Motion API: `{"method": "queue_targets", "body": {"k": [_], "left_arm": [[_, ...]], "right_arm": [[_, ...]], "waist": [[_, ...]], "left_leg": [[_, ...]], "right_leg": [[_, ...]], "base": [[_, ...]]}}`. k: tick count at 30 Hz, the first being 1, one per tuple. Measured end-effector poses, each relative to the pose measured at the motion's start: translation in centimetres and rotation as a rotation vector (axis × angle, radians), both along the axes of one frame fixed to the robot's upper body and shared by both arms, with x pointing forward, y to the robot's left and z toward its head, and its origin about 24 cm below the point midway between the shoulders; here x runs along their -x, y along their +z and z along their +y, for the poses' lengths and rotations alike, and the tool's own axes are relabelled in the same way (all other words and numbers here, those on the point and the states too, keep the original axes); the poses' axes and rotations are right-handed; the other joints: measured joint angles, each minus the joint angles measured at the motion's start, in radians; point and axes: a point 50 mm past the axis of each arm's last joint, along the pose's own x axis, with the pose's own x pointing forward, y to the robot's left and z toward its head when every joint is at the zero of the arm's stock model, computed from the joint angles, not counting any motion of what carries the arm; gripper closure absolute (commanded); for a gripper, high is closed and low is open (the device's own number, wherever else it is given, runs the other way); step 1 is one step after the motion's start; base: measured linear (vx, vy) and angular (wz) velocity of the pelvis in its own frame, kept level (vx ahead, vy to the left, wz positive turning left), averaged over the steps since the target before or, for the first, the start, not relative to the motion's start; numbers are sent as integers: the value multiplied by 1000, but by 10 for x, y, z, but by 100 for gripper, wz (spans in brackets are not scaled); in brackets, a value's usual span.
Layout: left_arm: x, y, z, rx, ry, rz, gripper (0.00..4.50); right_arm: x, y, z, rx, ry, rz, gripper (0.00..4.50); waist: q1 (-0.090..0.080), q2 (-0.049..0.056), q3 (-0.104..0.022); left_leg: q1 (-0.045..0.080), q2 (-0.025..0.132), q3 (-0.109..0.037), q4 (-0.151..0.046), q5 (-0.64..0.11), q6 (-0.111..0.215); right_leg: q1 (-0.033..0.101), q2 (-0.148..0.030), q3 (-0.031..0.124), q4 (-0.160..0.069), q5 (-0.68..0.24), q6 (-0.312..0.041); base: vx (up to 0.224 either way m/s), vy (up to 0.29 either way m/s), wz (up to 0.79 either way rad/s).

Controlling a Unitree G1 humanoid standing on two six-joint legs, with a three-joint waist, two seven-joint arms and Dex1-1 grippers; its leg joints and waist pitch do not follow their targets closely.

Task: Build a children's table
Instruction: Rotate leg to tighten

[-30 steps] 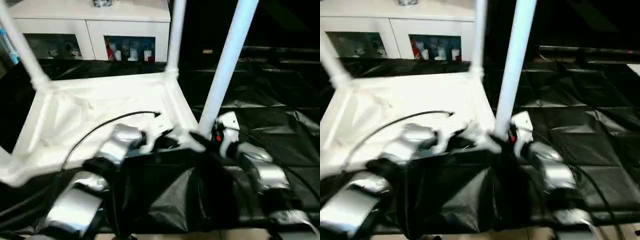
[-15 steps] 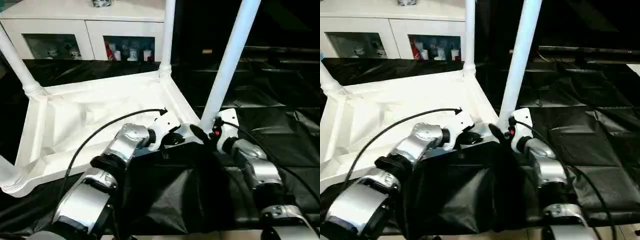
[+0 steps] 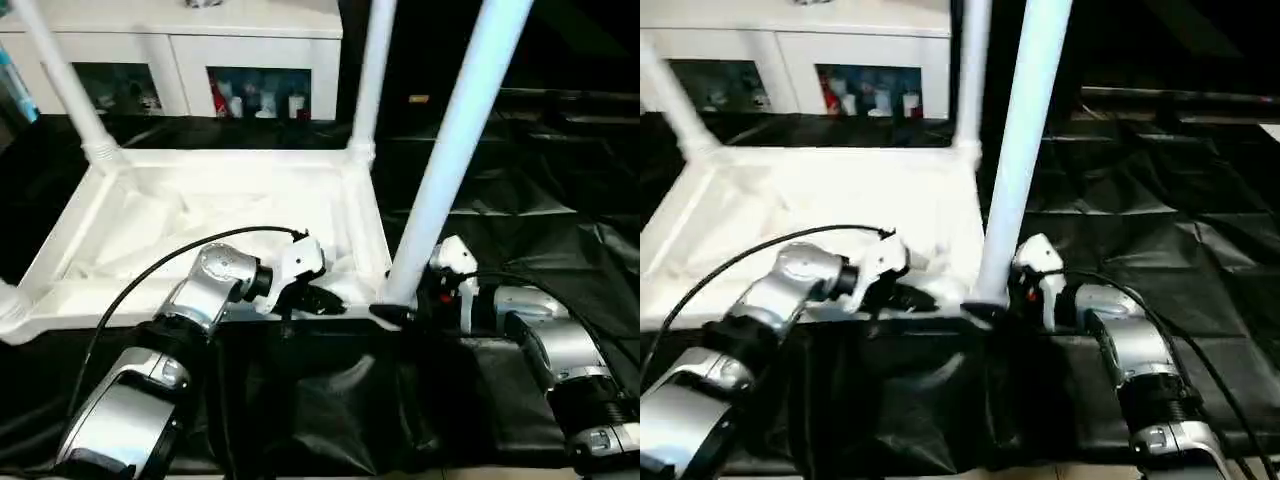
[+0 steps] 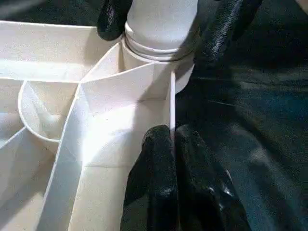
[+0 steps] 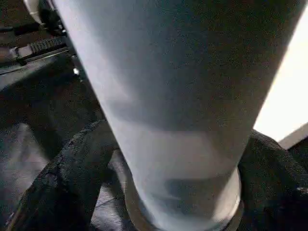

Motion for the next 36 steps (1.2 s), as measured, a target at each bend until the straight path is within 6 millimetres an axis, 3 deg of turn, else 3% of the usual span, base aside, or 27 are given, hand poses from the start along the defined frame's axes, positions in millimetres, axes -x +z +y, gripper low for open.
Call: {"method": "queue_targets", "body": {"k": [11, 16, 22, 28, 30, 33, 36], "left_arm": [[3, 0, 2, -1, -17, 23, 450], [2, -2, -1, 3, 15, 12, 450], [-13, -5, -20, -4, 210, -64, 450], [-21, -8, -47, -6, 359, -96, 450], [-21, -8, -50, -6, 368, -98, 450], [-21, -8, -50, -2, 364, -102, 450], [-22, -7, -49, 1, 345, -107, 450]], "right_arm": [[3, -2, 1, -11, 12, 31, 172], [4, -6, 3, -43, -61, 32, 188], [-20, -15, 11, -71, -443, 3, 189], [-37, -16, 16, -49, -717, -17, 189], [-38, -16, 17, -48, -735, -21, 189], [-38, -16, 17, -52, -733, -32, 120], [-37, -15, 16, -57, -692, -43, 97]], "waist": [[5, 0, 0], [9, 0, 0], [-13, -1, 0], [-14, 0, 0], [-13, 0, -1], [-12, 0, -1], [-12, 0, -1]], "left_leg": [[0, 0, 0, 0, 0, 0], [1, 0, 0, 1, 0, 0], [5, -1, 0, 3, 0, 0], [8, -2, 0, 3, 0, 0], [8, -2, 0, 2, 0, 0], [8, -2, 0, 2, 0, 0], [7, -2, 0, 2, 0, 0]], "right_leg": [[0, 0, 0, 0, 0, 0], [0, 0, 0, 1, 0, 0], [4, -1, 1, 0, 3, -4], [6, -1, 2, -1, 1, -2], [6, -1, 2, -1, 2, -2], [6, -1, 2, -1, 2, -3], [6, -1, 2, -1, 4, -6]], "base": [[0, 0, 0], [0, 0, 0], [0, 0, 0], [0, 0, 0], [0, 0, 0], [0, 0, 0], [0, 0, 0]]}}
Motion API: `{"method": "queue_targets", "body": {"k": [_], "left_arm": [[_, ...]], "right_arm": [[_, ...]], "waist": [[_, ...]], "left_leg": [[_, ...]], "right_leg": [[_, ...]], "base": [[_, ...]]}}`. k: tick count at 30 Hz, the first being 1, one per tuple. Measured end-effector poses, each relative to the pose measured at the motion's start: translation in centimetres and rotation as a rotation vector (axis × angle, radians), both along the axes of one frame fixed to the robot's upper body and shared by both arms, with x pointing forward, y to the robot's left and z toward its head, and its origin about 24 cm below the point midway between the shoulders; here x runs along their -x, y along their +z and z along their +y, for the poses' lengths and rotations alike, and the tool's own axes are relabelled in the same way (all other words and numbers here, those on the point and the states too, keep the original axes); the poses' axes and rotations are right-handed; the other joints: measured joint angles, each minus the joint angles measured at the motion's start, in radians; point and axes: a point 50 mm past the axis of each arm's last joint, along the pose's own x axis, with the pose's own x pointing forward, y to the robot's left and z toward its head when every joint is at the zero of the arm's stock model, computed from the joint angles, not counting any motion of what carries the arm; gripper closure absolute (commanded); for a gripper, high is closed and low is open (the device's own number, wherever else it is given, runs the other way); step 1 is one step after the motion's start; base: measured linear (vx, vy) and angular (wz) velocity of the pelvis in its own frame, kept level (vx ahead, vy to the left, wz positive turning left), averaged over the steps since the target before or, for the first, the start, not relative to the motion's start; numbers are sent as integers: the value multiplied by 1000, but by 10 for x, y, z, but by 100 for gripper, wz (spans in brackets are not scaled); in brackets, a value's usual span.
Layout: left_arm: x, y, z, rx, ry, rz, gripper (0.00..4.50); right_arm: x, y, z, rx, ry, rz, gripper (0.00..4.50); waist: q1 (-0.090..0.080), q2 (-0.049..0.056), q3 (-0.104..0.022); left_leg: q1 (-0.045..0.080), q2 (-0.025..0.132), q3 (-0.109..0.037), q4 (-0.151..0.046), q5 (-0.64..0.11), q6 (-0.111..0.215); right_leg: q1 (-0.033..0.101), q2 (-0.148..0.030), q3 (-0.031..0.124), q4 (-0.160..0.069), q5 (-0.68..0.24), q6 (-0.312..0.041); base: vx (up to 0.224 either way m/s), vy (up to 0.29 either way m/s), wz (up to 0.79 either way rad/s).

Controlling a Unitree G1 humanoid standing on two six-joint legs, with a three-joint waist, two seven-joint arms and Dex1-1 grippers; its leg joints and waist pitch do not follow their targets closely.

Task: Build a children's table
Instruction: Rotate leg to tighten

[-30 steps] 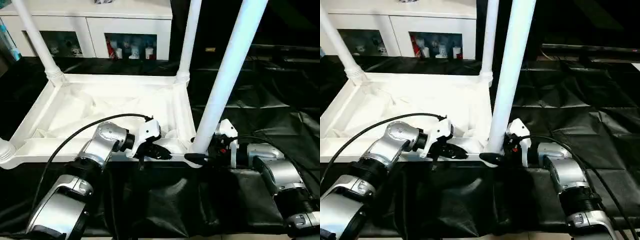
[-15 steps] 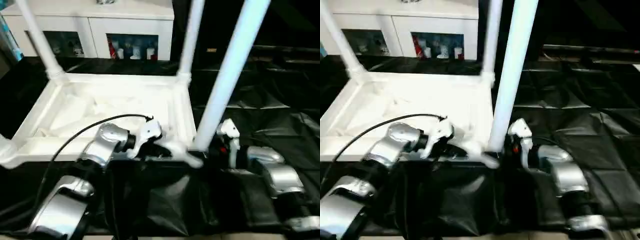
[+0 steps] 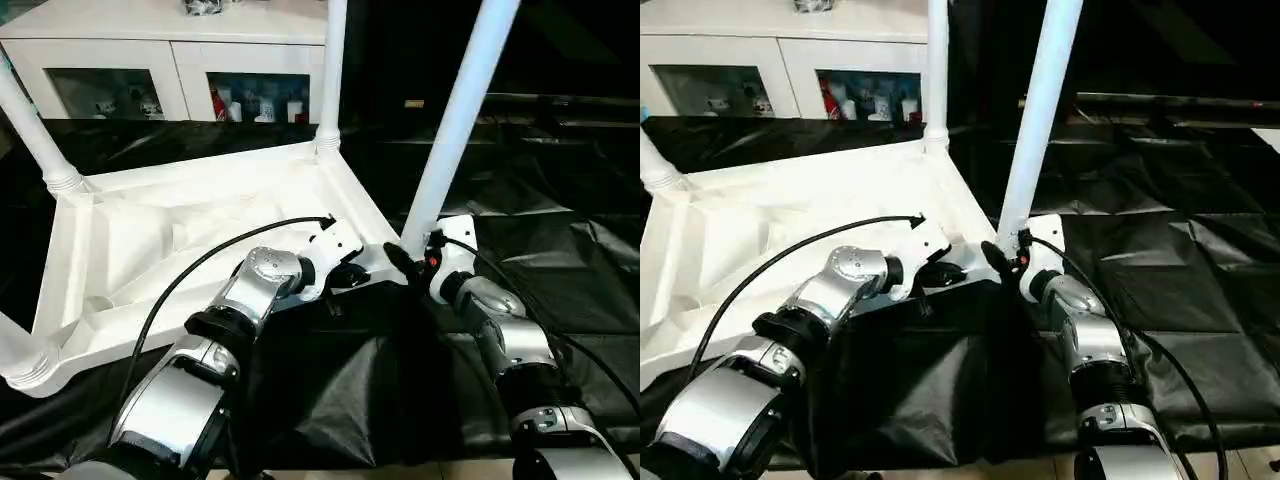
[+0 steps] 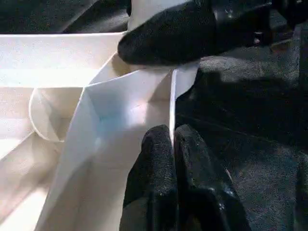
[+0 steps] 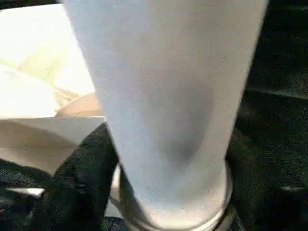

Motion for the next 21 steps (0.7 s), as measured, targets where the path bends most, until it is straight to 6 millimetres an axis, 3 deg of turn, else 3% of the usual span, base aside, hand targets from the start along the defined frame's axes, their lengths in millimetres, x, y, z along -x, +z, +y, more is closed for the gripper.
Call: {"method": "queue_targets", "body": {"k": [13, 16, 19, 21], "left_arm": [[14, 4, 41, 7, -251, 79, 450], [18, 5, 47, 4, -312, 100, 450], [20, 5, 46, 4, -337, 108, 450], [21, 5, 49, 4, -344, 115, 450]], "right_arm": [[31, 8, -16, 51, 510, 21, 97], [38, 10, -15, 49, 622, 34, 97], [39, 10, -14, 46, 645, 38, 97], [40, 10, -14, 40, 663, 41, 121]], "waist": [[4, 0, 0], [11, 0, 0], [15, 0, 0], [15, 0, 1]], "left_leg": [[-3, 2, 0, -2, 0, 0], [-5, 2, 0, -2, 0, 0], [-5, 2, 0, -1, 0, 0], [-5, 2, 0, -1, 0, 0]], "right_leg": [[-2, 1, -2, 0, -3, 4], [-3, 1, -2, -1, -3, 4], [-4, 1, -2, -1, -3, 4], [-4, 1, -2, 0, -3, 4]], "base": [[0, 0, 0], [0, 0, 0], [0, 0, 0], [0, 0, 0]]}}
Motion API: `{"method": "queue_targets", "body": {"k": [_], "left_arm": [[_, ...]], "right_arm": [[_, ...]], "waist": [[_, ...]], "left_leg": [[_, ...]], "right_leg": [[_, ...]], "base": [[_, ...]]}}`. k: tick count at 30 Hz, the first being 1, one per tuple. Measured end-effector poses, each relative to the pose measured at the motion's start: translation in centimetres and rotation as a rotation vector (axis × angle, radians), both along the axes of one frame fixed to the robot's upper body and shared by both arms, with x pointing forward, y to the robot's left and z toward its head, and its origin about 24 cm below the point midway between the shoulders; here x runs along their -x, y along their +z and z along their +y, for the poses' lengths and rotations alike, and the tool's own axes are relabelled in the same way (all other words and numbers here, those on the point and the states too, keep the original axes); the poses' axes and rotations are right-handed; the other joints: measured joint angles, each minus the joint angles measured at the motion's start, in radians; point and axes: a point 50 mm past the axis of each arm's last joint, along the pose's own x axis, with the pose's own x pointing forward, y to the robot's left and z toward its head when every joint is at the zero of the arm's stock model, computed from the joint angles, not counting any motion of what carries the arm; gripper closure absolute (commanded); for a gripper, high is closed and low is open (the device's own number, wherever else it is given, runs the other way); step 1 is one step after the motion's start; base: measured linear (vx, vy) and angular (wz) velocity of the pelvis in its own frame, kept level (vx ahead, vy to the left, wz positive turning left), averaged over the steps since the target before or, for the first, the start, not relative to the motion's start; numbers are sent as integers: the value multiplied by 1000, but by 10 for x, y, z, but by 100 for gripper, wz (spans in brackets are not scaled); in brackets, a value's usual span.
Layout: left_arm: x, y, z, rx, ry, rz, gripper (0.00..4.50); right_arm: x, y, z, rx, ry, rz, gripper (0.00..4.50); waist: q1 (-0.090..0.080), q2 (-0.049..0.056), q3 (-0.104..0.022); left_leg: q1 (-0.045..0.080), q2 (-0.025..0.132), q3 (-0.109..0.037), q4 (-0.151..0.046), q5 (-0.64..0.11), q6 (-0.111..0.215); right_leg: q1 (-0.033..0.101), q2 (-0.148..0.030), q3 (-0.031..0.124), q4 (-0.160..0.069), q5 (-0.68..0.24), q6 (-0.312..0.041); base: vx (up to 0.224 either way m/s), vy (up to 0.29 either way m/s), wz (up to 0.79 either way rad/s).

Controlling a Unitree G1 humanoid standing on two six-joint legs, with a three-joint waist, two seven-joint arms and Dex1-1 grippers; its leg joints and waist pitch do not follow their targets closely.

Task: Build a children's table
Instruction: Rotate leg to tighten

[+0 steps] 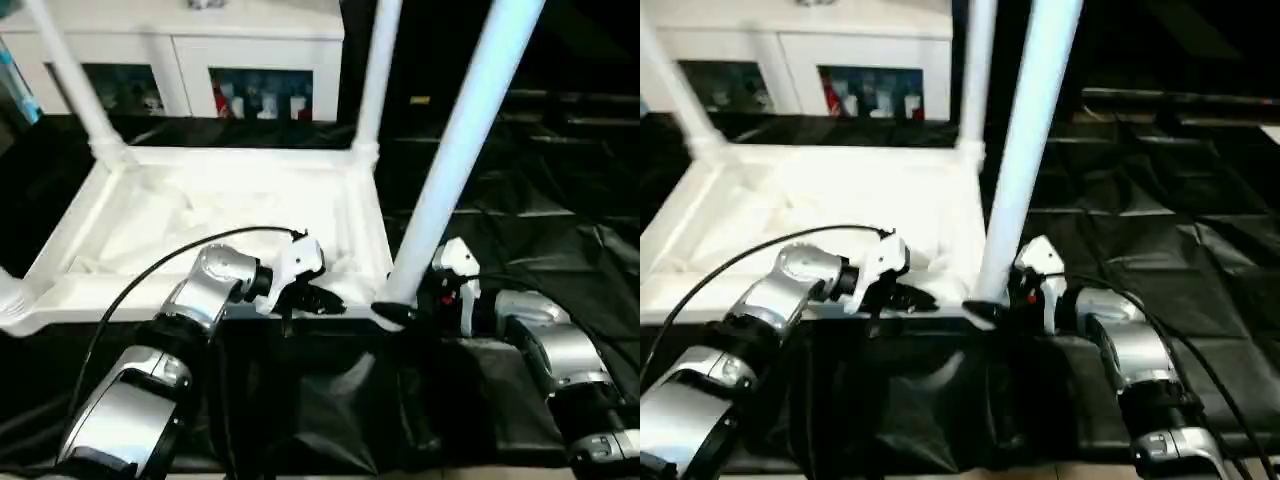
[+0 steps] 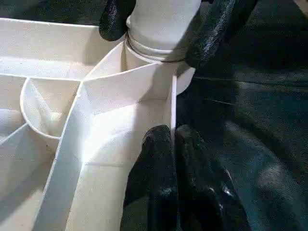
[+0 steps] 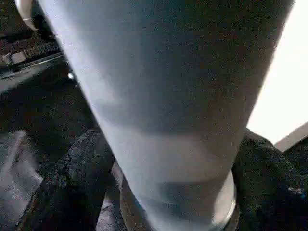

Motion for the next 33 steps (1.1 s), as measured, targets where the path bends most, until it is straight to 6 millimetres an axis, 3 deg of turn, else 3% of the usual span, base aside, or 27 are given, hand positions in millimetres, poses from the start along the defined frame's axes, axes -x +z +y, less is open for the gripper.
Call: {"method": "queue_targets", "body": {"k": [3, 5, 11, 17, 23, 28, 29, 33], "left_arm": [[1, 0, 0, 0, -7, 6, 450], [1, 0, 1, 0, -9, 9, 450], [0, -1, -2, 4, 12, 7, 450], [-9, -4, -17, 4, 142, -38, 450], [-19, -8, -52, -2, 362, -83, 450], [-20, -8, -59, -1, 386, -88, 450], [-20, -8, -59, 0, 384, -90, 450], [-20, -8, -56, 0, 366, -97, 450]], "right_arm": [[0, 0, 0, -7, 1, 14, 134], [0, 0, 0, -13, 1, 20, 166], [0, -1, 0, -21, -30, 20, 190], [-10, -9, 1, -55, -287, -10, 191], [-36, -14, 9, -49, -707, -14, 191], [-39, -15, 9, -52, -756, -28, 191], [-38, -15, 9, -55, -754, -32, 136], [-37, -15, 10, -66, -705, -39, 101]], "waist": [[1, 0, 0], [1, 0, 0], [5, 0, 0], [-5, 0, 0], [-18, 1, -1], [-15, 2, -1], [-15, 2, -1], [-15, 2, -1]], "left_leg": [[0, 0, 0, 0, 0, 0], [0, 0, 0, 0, 0, 0], [0, 0, 0, 0, 0, 0], [4, -1, 0, 1, 0, 0], [9, -3, 0, 2, 0, 0], [10, -3, 0, -1, 0, 0], [10, -3, 0, -1, 0, 0], [10, -3, 0, -2, 0, 0]], "right_leg": [[0, 0, 0, 0, 0, 0], [0, 0, 0, 0, 0, 0], [-1, 0, 0, 1, 0, 0], [3, -1, 1, 1, 1, -1], [6, -1, 2, -1, 0, 1], [7, -1, 2, -1, -1, 1], [7, -1, 2, -1, -1, 1], [7, -1, 2, -1, -1, 1]], "base": [[0, 0, 0], [0, 0, 0], [0, 0, 0], [0, 0, 0], [0, 0, 0], [0, 0, 0], [0, 0, 0], [0, 0, 0]]}}
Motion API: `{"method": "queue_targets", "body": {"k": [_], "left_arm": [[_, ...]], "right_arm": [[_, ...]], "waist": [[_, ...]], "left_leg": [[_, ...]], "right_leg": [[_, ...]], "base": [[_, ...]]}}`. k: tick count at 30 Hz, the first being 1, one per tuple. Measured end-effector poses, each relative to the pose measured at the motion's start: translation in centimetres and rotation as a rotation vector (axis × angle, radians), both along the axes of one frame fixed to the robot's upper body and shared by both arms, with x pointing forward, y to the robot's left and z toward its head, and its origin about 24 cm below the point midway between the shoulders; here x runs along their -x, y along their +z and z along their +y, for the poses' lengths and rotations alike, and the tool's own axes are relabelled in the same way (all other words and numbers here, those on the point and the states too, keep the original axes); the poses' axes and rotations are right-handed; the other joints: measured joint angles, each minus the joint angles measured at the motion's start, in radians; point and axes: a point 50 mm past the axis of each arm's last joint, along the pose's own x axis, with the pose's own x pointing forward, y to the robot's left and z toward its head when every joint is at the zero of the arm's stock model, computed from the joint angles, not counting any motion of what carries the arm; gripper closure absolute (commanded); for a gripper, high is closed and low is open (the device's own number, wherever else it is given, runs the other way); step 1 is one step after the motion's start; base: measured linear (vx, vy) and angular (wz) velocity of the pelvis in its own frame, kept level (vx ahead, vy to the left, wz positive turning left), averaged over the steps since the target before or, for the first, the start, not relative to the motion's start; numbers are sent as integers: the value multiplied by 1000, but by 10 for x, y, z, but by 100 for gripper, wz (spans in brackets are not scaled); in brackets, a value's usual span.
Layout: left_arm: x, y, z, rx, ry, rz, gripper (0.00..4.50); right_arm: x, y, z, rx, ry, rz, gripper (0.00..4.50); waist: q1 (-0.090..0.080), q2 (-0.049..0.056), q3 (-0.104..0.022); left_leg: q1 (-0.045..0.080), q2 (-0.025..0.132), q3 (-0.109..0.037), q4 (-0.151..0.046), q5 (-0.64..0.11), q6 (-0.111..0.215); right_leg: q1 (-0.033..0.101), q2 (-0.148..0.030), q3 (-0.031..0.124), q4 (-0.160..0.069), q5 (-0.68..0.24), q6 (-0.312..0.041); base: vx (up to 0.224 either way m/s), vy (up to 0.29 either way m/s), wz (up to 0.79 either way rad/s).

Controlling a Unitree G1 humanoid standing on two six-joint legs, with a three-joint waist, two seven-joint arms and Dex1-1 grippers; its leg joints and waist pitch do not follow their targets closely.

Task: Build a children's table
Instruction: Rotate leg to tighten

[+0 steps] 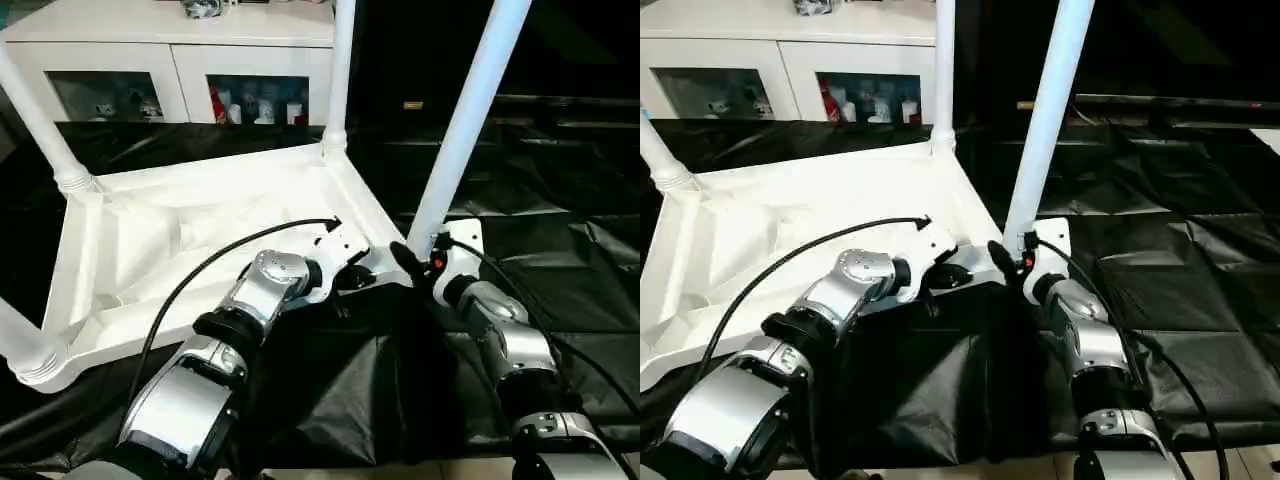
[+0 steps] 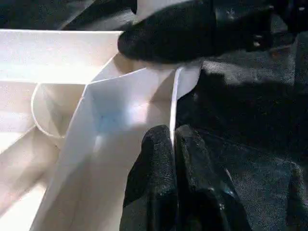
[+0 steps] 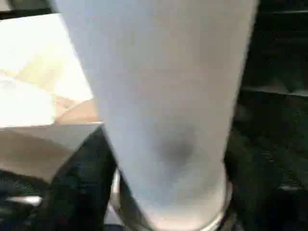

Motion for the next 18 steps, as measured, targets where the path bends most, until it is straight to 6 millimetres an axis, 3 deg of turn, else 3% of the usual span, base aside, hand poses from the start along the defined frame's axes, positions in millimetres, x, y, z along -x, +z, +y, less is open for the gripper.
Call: {"method": "queue_targets", "body": {"k": [3, 10, 18], "left_arm": [[0, 2, 8, 3, -53, 9, 450], [9, 5, 40, 14, -210, 45, 450], [19, 7, 52, 8, -354, 91, 450]], "right_arm": [[5, 3, -5, 23, 118, -11, 75], [23, 9, -13, 53, 451, 1, 75], [37, 14, -14, 22, 670, 34, 75]], "waist": [[0, -1, 0], [4, 0, 0], [15, -1, 1]], "left_leg": [[-1, 0, 0, -1, 0, 0], [-1, 3, 0, -4, 0, 0], [-7, 2, 0, -2, 0, 0]], "right_leg": [[-1, 0, 0, 0, 0, 1], [-4, 2, -1, 2, -2, 2], [-6, 1, -2, 1, -2, 1]], "base": [[0, 0, 0], [0, 0, 0], [0, 0, 0]]}}
